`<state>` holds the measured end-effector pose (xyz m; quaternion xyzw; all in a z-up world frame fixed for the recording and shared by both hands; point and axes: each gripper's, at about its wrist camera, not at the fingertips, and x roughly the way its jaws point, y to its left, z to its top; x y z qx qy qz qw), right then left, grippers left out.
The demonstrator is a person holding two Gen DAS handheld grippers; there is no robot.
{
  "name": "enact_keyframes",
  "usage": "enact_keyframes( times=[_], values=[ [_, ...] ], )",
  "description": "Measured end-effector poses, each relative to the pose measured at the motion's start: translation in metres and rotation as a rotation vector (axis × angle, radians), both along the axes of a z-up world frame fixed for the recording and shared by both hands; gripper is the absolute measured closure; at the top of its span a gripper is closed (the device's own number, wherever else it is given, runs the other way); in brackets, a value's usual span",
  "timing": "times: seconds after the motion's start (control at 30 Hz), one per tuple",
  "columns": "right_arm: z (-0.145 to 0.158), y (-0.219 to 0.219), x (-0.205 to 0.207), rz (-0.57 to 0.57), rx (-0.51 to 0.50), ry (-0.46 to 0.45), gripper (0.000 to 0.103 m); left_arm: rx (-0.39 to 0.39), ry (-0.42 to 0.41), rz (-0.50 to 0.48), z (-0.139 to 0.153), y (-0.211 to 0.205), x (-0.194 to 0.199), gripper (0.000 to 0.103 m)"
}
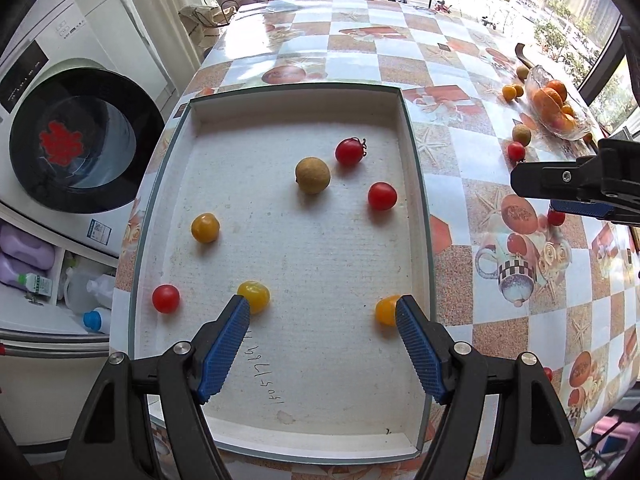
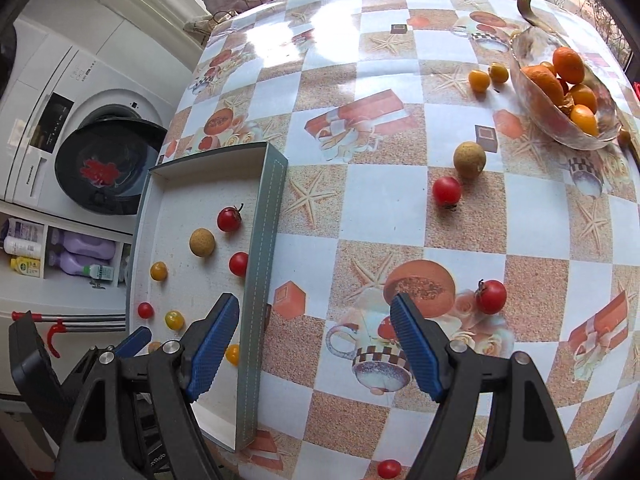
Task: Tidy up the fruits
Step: 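Move both open grippers back over the red tomatoes on the table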
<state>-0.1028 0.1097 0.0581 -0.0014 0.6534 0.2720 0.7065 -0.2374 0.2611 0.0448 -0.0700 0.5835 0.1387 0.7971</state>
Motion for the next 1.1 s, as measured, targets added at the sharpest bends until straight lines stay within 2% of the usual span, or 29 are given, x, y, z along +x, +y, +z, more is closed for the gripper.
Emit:
enact_keyframes(
  times=[0.27, 0.4, 0.63, 0.83, 0.97, 1.1],
  values=[
    [-0.014, -0.056, 0.023, -0.112, -0.07, 0.003, 0.022, -0.029, -0.007, -0.072, 0.003, -0.033, 0.014, 0.027],
    [-0.02, -0.071, 0.032, -0.145, -0.097, -0.004, 0.022, -0.049, 0.006, -0.112, -0.001, -0.049, 0.017, 0.027],
    [-0.03, -0.076, 0.03, -0.117, -0.126, -0.02, 0.022, -0.062, 0.007, -0.169, -0.005, -0.073, 0.026, 0.027],
    [-0.036, -0.077, 0.028, -0.099, -0.144, -0.051, 0.022, -0.07, -0.053, -0.129, 0.002, -0.062, 0.059, 0.027],
    [-0.04, -0.081, 0.03, -0.103, -0.138, -0.057, 0.036, -0.085, -0.073, -0.13, 0.001, -0.059, 0.089, 0.027],
    [-0.041, -0.079, 0.029, -0.08, -0.121, -0.08, 0.041, -0.109, -0.08, -0.159, -0.006, -0.064, 0.118, 0.027]
  ],
)
